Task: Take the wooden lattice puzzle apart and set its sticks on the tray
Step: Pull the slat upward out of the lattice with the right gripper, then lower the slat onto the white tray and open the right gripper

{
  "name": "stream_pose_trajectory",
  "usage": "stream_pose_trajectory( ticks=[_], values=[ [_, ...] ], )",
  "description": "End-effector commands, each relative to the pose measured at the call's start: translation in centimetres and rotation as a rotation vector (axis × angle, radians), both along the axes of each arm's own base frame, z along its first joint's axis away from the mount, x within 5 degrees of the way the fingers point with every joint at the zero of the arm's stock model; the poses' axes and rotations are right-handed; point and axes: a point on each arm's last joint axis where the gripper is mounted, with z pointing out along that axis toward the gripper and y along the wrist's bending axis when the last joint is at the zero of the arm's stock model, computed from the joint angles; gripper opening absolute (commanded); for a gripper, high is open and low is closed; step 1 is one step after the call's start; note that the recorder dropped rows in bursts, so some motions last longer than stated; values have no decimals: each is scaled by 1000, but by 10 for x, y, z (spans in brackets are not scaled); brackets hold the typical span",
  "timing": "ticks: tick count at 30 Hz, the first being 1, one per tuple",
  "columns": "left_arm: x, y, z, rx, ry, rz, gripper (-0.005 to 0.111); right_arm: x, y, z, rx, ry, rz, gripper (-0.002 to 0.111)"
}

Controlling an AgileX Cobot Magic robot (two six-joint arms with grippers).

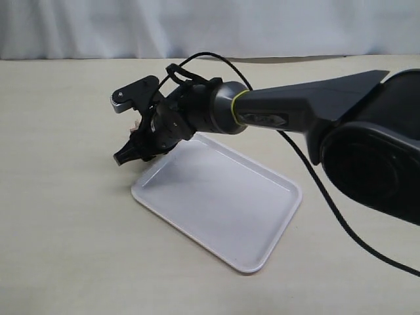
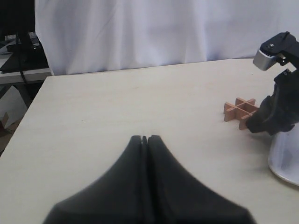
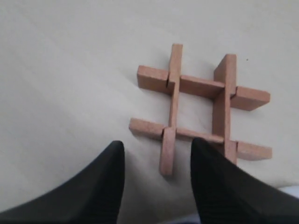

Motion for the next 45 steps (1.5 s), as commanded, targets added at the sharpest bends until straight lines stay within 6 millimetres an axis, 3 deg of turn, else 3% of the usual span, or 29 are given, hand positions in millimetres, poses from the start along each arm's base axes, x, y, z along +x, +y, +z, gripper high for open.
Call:
stream_pose_trajectory(
  ticks=[1, 6, 13, 22, 29, 35, 40, 45],
  values=[
    [0, 0, 2, -5, -21, 1, 0, 2, -2, -9, -16, 0, 7, 35],
    [0, 0, 2, -5, -21, 1, 0, 3, -3, -10, -45, -10, 26, 5],
    [0, 0, 2, -5, -21, 1, 0, 1, -3, 2, -50, -13, 24, 5],
    [0, 0, 2, -5, -21, 1, 0, -10, -10, 65, -81, -28, 16, 5],
    [0, 0, 2, -5, -21, 1, 0, -41, -28, 107, -166, -8, 97, 5],
    [0, 0, 2, -5, -21, 1, 0, -74, -67, 99, -195, 63, 77, 4],
    [0, 0, 2, -5, -21, 1, 0, -90, -103, 63, -199, 153, 8, 4],
    [0, 0, 2, -5, -21, 1, 0, -97, -119, 35, -179, 193, -27, 5]
  ],
)
